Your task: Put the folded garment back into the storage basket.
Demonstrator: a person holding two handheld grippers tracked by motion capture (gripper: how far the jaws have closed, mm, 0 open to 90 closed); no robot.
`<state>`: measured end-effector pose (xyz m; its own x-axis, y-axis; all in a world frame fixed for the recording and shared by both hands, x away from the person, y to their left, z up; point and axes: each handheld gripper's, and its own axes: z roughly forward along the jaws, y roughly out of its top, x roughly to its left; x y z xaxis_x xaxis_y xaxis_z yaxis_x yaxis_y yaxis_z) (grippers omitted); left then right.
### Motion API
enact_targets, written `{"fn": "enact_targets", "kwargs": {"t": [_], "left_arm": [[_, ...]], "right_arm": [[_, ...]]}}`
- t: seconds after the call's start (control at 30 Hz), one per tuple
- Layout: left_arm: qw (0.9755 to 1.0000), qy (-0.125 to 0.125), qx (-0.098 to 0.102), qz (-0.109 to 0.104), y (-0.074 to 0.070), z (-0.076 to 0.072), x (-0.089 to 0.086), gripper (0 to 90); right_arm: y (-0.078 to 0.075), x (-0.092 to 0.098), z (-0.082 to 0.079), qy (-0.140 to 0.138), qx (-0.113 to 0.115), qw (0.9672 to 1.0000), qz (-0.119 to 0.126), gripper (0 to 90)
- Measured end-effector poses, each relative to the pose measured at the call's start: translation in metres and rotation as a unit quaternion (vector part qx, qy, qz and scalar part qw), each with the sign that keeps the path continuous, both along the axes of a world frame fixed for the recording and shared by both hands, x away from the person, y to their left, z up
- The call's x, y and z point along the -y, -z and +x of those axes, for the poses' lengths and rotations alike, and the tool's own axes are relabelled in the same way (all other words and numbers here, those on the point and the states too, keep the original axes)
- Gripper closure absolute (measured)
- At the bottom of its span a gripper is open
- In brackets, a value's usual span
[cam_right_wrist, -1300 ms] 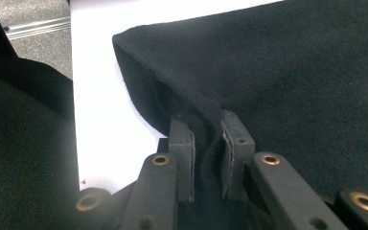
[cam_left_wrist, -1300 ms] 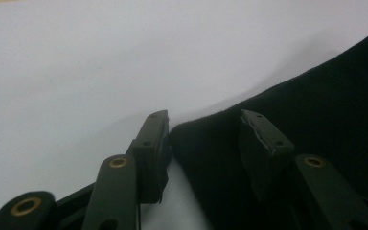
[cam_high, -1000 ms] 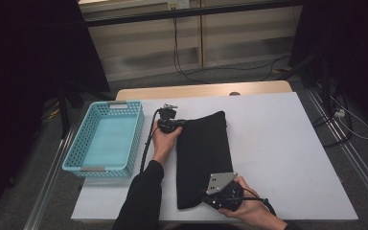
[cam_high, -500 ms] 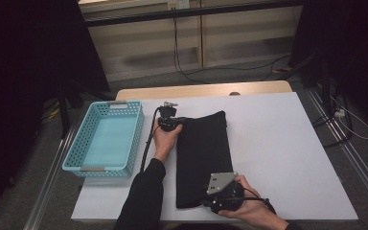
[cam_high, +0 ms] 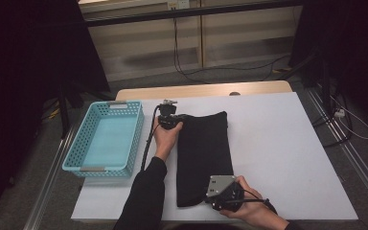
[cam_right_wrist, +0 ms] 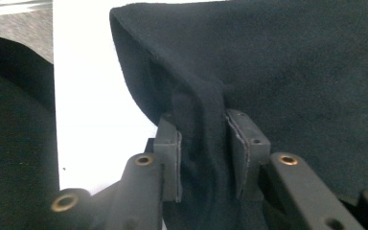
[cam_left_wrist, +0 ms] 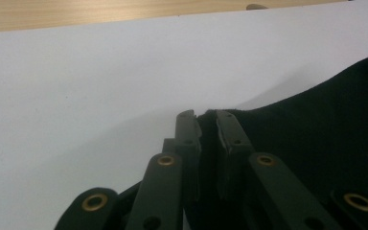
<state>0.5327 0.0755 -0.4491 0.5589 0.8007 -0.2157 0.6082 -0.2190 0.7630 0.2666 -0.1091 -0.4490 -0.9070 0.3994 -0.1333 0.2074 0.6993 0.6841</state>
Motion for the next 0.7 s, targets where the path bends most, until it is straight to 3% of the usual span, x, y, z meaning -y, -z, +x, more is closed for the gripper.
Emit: {"fn": "enact_targets", "kwargs": {"t": [0.2, 0.43, 0.7], "left_arm": [[1.0, 0.0, 0.002, -0.004, -0.003, 0.0, 0.001, 81.3], [0.9999, -0.003, 0.001, -0.017, -0.009, 0.0, 0.0, 81.3], [0.9997, 0.001, 0.014, -0.021, -0.022, -0.002, 0.001, 81.3]], "right_arm": [[-0.002, 0.001, 0.002, 0.011, -0.006, 0.9999, 0.007, 78.5], [-0.008, 0.006, 0.008, 0.022, -0.031, 0.9979, 0.053, 79.2], [-0.016, 0.012, 0.007, 0.026, -0.023, 0.9964, 0.077, 79.2]]}}
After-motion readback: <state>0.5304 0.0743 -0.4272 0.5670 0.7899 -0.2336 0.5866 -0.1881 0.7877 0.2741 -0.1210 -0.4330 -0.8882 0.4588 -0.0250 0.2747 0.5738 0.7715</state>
